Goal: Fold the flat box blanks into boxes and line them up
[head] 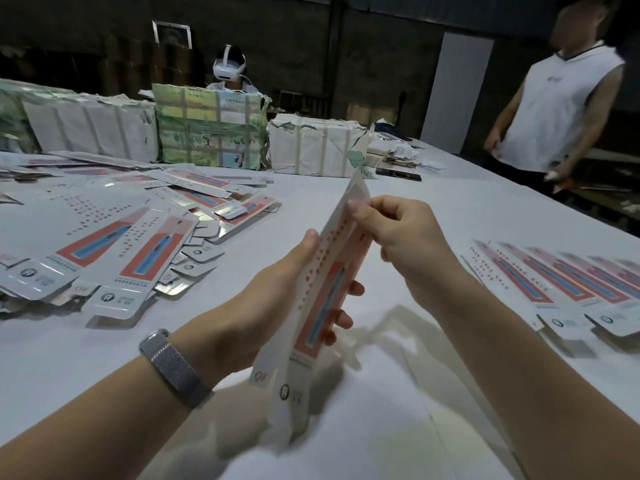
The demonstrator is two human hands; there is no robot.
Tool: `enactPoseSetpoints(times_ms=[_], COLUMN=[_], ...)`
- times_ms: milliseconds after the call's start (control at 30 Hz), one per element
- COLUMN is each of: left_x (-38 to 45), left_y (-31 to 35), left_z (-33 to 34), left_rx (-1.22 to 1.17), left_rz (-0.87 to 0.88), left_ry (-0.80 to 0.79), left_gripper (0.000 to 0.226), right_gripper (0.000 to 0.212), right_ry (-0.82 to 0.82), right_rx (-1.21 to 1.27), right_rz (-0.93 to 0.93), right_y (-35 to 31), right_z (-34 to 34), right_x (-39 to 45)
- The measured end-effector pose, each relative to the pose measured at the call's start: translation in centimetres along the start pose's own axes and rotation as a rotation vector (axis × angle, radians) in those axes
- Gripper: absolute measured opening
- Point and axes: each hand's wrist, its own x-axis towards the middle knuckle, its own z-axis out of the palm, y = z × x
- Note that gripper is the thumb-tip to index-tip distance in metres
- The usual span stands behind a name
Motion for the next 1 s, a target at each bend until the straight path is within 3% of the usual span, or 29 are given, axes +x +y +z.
enactPoseSetpoints(times_ms=[133,400,633,767,867,1000], left_x=[0.0,0.0,0.6,0.7,1.1,0.8], left_y=[0.2,0.4,0.1,-0.7,-1.0,-1.4], left_z=[0.1,0.1,1.0,0.9,0.5,0.8], left_rx=[0.036,0.054,0.04,-0.07,-0.301,-0.349], left_rz=[-0.038,-0.034,-0.062,0.04,0.106,0.095], left_ry=[-0.024,-0.091,0.042,0.022,-0.037,0.025], left_gripper=[0.063,0.074,0.07,0.08,0.103,0.08], right_gripper=[0.026,0.022,0.036,0.012,0.037,0.073], right_ry=[-0.131,-0.193,-0.171,-0.048,0.029,-0.256], right_rx=[-0.061,-0.036,0.003,0.138,0.174,0.247], right_rz=[0.034,0.139,0.108,-0.008,0.038,0.063], right_y=[-0.5,-2.4,-2.3,-1.9,-1.0,0.5], right_z=[-1.5,-3.3,-3.3,-1.6,-0.1,2.9], right_x=[0.4,0.3,0.4,0.1,-0.3,-1.7])
